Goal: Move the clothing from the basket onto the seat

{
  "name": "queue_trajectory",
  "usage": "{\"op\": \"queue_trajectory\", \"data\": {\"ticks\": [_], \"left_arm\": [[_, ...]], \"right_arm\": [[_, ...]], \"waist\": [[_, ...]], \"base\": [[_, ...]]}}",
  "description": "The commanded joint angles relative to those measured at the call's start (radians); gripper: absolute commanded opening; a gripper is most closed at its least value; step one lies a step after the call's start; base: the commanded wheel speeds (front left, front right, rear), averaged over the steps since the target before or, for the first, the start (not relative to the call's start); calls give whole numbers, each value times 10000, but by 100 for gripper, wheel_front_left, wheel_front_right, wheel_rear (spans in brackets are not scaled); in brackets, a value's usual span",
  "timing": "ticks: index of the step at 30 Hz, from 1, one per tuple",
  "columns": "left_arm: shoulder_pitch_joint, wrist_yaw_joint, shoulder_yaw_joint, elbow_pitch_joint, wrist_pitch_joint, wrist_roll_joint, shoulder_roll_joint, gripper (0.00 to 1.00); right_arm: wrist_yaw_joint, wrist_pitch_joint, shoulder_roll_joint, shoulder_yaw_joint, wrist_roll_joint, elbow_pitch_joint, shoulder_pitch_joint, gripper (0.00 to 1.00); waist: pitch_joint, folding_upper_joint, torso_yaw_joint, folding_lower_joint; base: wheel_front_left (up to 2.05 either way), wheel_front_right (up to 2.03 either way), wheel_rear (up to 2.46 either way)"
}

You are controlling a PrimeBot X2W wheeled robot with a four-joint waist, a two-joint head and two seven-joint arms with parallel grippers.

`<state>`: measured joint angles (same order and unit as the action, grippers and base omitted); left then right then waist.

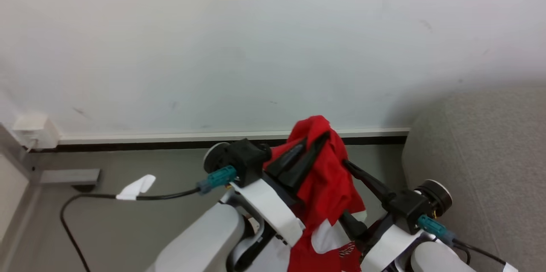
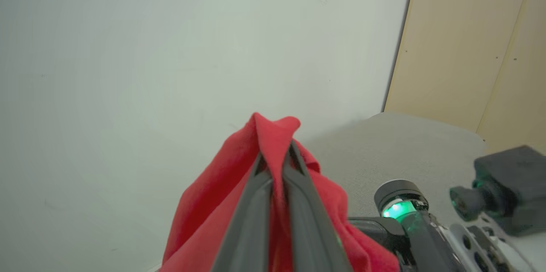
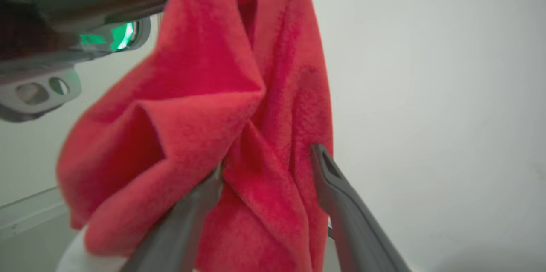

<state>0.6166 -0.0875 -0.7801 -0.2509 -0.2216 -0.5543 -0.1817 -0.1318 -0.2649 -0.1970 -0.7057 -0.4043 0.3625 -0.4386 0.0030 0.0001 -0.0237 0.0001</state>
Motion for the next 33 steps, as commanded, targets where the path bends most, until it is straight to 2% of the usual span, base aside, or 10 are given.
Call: {"op": "queue_trajectory", "data": {"ticks": [1, 13, 14, 15, 16, 29, 30, 31, 32, 33], "left_arm": [[6, -66, -126, 60, -20, 149, 94, 0], [68, -331, -1234, 177, 184, 43, 471, 0], [77, -340, -1270, 183, 188, 10, 473, 0], [91, -335, -1300, 189, 189, -8, 474, 0], [103, -342, -1321, 192, 184, -30, 467, 0], [-145, -49, -914, -478, -18, -279, 12, 0], [-197, -20, -907, -522, -32, -303, -12, 4], [-253, -1, -909, -552, -40, -318, -44, 38], [-303, 12, -916, -572, -64, -323, -51, 85], [-348, -8, -926, -588, -84, -349, -49, 100]], "right_arm": [[21, 8, -92, -109, -113, 301, -273, 100], [21, 10, 143, -634, -1055, 1795, -953, 100], [21, 10, 164, -700, -1194, 1915, -990, 75], [21, 8, 174, -815, -1295, 2040, -1005, 24], [21, 8, 199, -912, -1427, 2145, -999, 0], [21, 2, 207, 614, -1408, 1632, -470, 0], [21, 2, 221, 817, -1337, 1564, -406, 0], [21, 2, 230, 1008, -1241, 1484, -320, 0], [21, 4, 230, 1232, -1148, 1403, -235, 0], [21, 4, 245, 1461, -1064, 1320, -164, 0]], "waist": [[-43, -1, 302, -1], [-233, -1, 1243, -1], [-243, -1, 1279, -1], [-247, -1, 1310, -1], [-252, -1, 1337, -1], [-218, -1, 1158, -1], [-210, -1, 1129, -1], [-200, -1, 1095, -1], [-189, -1, 1068, -1], [-180, -1, 1041, -1]], "base": [[0, 0, 0], [0, 0, 0], [0, 0, 0], [0, 0, 0], [0, 0, 0], [0, 0, 0], [0, 0, 0], [0, 0, 0], [0, 0, 0], [0, 0, 0]]}}
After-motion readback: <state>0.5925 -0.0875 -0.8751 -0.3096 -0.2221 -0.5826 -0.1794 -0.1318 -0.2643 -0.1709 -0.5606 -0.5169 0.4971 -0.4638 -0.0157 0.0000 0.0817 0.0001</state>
